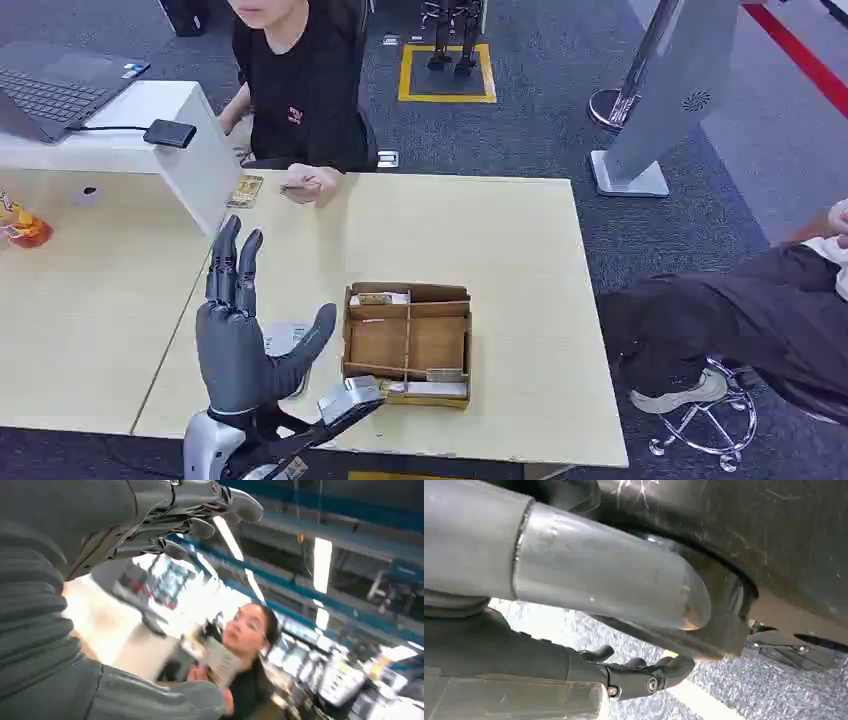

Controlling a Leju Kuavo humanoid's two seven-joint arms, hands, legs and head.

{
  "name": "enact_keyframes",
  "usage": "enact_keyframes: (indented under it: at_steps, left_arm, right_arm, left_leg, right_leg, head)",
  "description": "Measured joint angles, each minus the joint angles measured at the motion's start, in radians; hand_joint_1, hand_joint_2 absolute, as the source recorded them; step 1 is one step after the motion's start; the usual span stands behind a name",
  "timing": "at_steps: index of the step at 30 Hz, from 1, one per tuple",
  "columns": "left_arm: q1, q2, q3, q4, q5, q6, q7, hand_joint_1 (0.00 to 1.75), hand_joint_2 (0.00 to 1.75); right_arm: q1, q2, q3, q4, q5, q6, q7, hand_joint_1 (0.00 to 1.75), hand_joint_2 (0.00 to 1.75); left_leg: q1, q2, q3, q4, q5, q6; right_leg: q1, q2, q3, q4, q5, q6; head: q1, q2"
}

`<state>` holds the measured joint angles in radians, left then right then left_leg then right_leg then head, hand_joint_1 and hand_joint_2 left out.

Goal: Pass the card to the sensor for recognition and then transmit it.

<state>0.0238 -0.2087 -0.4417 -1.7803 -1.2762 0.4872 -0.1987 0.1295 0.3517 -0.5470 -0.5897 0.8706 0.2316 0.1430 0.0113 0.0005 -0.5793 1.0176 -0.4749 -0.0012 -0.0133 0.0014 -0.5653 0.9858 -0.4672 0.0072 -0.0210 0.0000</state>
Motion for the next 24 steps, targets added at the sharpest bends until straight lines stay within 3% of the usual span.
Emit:
enact_keyframes:
  at_steps: [4,7,10,13,18,24]
  left_arm:
    - [-0.036,0.000,0.023,0.024,-0.191,0.027,0.087,0.05,1.75]
    - [-0.062,0.000,0.030,0.050,-0.254,0.027,0.113,0.05,1.75]
    - [-0.089,0.001,0.032,0.079,-0.285,0.025,0.143,0.05,1.75]
    - [-0.134,0.022,0.029,0.118,-0.290,0.021,0.216,0.05,1.75]
    - [-0.163,0.045,0.026,0.148,-0.291,0.018,0.244,0.10,1.75]
    - [-0.238,0.103,-0.041,0.210,-0.292,-0.015,0.386,0.10,1.75]
  right_arm:
    - [-0.021,-0.002,-0.020,0.032,0.077,0.000,-0.031,0.00,0.00]
    - [-0.038,-0.005,-0.037,0.062,0.106,-0.005,-0.043,0.00,0.00]
    - [-0.056,-0.010,-0.050,0.092,0.130,-0.012,-0.055,0.00,0.00]
    - [-0.073,-0.018,-0.059,0.126,0.148,-0.019,-0.063,0.00,0.00]
    - [-0.087,-0.027,-0.066,0.156,0.155,-0.022,-0.067,0.00,0.00]
    - [-0.106,-0.037,-0.076,0.194,0.188,-0.034,-0.081,0.00,0.00]
  left_leg:
    - [0.000,0.000,0.000,0.000,0.000,0.000]
    - [0.000,0.000,0.000,0.000,0.000,0.000]
    - [0.000,0.000,0.000,0.000,0.000,0.000]
    - [0.000,0.000,0.000,0.000,0.001,-0.001]
    - [0.000,0.000,0.001,0.000,0.001,-0.001]
    - [0.000,0.000,0.000,0.000,0.001,-0.001]
  right_leg:
    - [0.000,0.000,0.000,0.000,0.000,0.000]
    - [0.000,0.000,0.000,0.000,0.000,0.000]
    - [0.000,0.000,0.000,0.000,0.000,0.000]
    - [0.000,0.001,0.000,0.000,0.001,-0.001]
    - [0.000,0.001,0.000,0.000,0.001,-0.001]
    - [0.000,0.001,0.000,0.000,0.001,-0.001]
  head:
    - [0.000,0.000]
    - [0.000,0.000]
    - [0.000,0.000]
    - [0.000,0.000]
    - [0.001,0.000]
    - [0.001,0.000]
